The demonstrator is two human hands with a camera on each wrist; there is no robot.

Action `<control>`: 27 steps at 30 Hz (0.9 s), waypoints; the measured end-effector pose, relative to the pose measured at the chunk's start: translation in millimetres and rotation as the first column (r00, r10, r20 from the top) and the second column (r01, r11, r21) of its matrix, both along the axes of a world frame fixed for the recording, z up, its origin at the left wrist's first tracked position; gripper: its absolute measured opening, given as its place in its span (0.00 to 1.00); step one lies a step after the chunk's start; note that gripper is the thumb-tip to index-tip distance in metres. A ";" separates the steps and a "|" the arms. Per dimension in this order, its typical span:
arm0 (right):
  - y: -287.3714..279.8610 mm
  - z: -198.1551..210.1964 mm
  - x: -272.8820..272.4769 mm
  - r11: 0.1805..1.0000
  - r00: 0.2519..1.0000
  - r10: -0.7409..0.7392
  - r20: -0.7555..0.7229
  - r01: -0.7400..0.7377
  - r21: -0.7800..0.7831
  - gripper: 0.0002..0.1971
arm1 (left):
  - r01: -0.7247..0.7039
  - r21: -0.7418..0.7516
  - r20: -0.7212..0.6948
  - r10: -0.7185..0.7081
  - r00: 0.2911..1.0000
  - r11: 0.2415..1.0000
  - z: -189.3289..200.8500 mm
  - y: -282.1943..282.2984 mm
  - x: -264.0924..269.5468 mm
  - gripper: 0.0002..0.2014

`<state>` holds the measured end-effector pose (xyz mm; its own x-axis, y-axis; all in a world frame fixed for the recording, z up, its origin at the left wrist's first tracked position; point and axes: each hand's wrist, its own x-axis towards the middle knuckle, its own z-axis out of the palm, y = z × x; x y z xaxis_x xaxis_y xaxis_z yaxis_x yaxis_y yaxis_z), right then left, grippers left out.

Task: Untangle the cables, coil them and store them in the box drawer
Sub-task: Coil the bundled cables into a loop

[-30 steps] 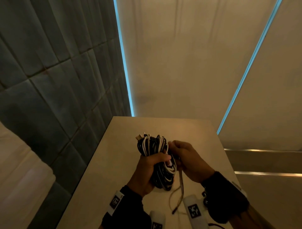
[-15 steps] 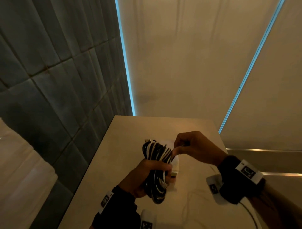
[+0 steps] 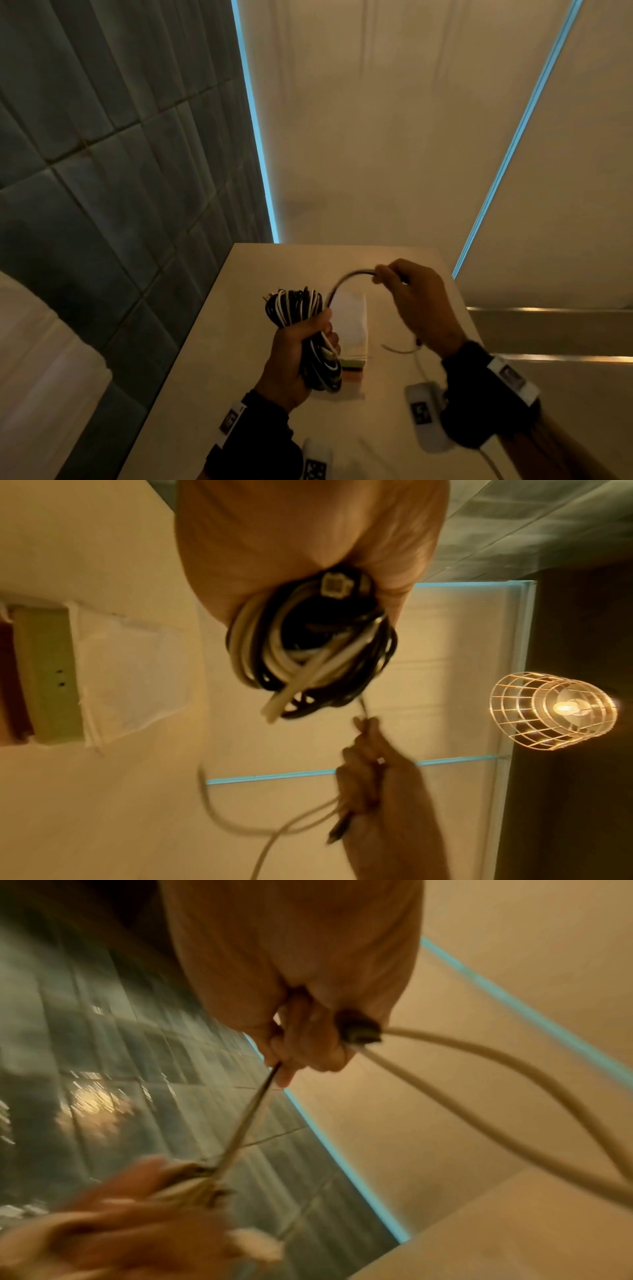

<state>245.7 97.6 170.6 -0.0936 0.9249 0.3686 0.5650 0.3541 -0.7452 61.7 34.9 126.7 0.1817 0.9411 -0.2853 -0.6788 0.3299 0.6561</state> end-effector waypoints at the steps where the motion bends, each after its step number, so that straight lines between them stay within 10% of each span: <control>1: -12.1 5.6 -13.7 0.999 0.998 0.018 -0.066 -0.016 0.030 0.11 | -0.041 -0.023 0.022 0.041 0.999 0.999 -1.2 0.4 6.3 0.15; 9: -57.4 -4.3 -51.8 0.943 0.947 0.315 0.064 -0.320 0.087 0.15 | -0.096 -0.006 0.098 0.096 0.991 0.995 3.1 -6.1 16.2 0.27; 18: -74.1 -14.5 -50.7 0.903 0.853 0.376 0.362 -0.424 0.062 0.06 | -0.164 -0.097 0.042 0.168 0.985 0.982 7.8 3.5 1.0 0.06; 23: -82.3 -23.8 -38.6 0.914 0.919 0.393 -0.025 -0.394 -0.099 0.15 | -0.268 -0.106 0.082 0.277 0.957 0.958 -0.9 16.8 -14.4 0.10; 27: -89.9 -20.1 -25.0 0.741 0.835 0.326 -0.443 -0.517 -0.429 0.18 | -0.258 -0.080 0.114 0.266 0.957 0.963 6.9 14.1 -17.2 0.10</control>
